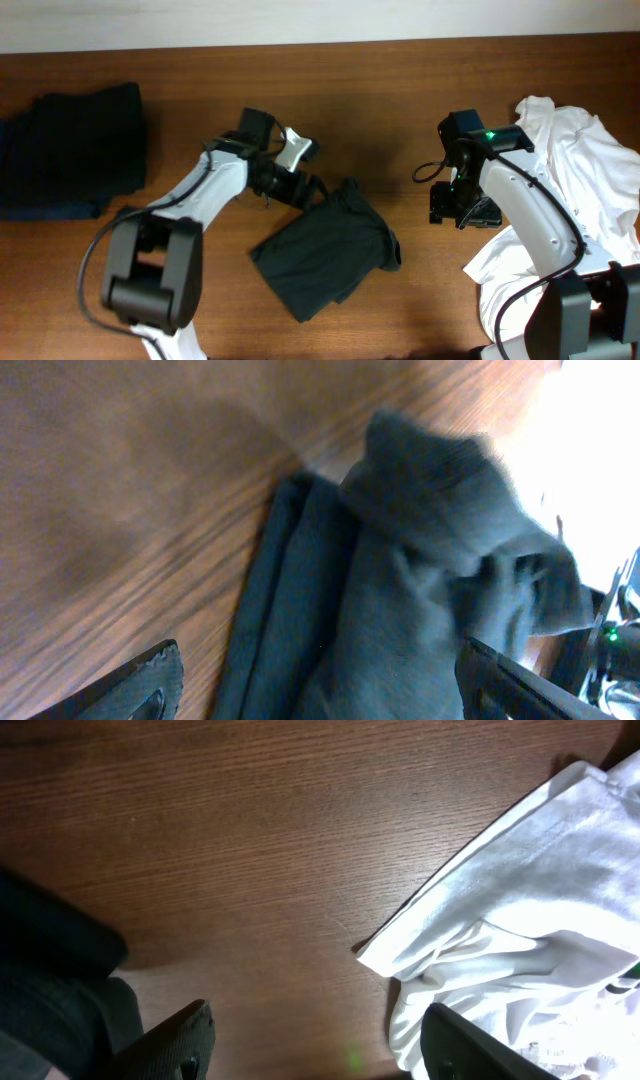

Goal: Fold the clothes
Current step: 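Grasp the folded square with the left gripper and carry it left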

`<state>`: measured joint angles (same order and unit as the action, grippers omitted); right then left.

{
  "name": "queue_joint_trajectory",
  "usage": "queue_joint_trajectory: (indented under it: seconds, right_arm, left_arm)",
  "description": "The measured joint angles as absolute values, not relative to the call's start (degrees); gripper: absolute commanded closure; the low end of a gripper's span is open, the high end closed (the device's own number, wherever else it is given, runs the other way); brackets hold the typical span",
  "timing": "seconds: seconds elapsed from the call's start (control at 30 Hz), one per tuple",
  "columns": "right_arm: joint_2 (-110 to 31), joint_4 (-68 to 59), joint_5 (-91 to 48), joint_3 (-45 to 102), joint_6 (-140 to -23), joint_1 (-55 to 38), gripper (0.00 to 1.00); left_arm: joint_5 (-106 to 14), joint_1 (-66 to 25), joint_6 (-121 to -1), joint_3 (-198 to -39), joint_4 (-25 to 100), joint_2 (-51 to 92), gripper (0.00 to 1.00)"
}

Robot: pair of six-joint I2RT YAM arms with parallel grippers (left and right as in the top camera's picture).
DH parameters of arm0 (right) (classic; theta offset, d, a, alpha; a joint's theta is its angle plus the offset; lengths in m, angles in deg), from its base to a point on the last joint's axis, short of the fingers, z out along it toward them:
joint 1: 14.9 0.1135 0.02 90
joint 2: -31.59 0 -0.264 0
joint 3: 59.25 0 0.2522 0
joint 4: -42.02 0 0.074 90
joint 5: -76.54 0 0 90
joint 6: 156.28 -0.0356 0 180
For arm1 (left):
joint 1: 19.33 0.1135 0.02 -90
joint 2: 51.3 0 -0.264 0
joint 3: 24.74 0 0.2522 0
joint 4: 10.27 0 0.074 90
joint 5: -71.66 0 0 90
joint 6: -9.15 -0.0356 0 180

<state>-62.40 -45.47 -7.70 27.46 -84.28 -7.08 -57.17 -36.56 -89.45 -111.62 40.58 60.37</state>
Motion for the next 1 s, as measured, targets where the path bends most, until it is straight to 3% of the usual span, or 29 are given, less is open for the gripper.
queue_joint_trajectory:
  seconds: [0.07, 0.1, 0.13, 0.23, 0.33, 0.53, 0.67, 0.93, 0.97, 1.0]
  right_arm:
    - [-62.4, -45.69, -7.7, 27.46, -84.28, -7.08, 0.3]
    - [-62.4, -45.69, -7.7, 27.46, -84.26, -7.11, 0.3]
    - [-62.4, -45.69, -7.68, 27.46, -84.3, -7.11, 0.3]
    - [-62.4, -45.71, -7.68, 27.46, -84.32, -7.11, 0.3]
    - [-62.4, -45.89, -7.7, 27.46, -84.3, -7.11, 0.3]
    - [-62.4, -45.87, -7.68, 27.46, -84.3, -7.11, 0.3]
    - [-62.4, -45.97, -7.68, 27.46, -84.3, -7.11, 0.3]
    - [-62.4, -47.2, -7.68, 27.46, -84.28, -7.11, 0.3]
    - [-62.4, -47.35, -7.68, 27.46, -84.3, -7.11, 0.3]
    - [-62.4, -47.46, -7.68, 27.46, -84.3, -7.11, 0.3]
  left_arm:
    - [-57.6, -37.9, -89.8, -111.62, 40.23, 64.24, 0.44]
    - [-59.68, -39.06, -90.28, -111.93, 40.44, 66.1, 0.9]
    - [-59.77, -41.07, -90.46, -112.34, 41.47, 67.11, 0.99]
    - [-59.72, -43.19, -90.74, -113.22, 43.53, 69.25, 1.0]
    - [-51.05, -38.58, -90.28, -122.0, 49.32, 69.4, 0.99]
    - [-41.06, -11.15, -89.56, -133.7, 51.61, 58.91, 1.0]
    - [-38.54, -0.11, -89.3, -133.83, 44.03, 56.81, 0.99]
    - [-31.35, 9.33, -88.95, -133.85, 27.16, 57.1, 0.98]
    - [-31.22, 10.58, -88.95, -133.85, 25.89, 57.53, 0.83]
    - [-30.92, 12.26, -88.93, -133.87, 23.77, 58.78, 0.01]
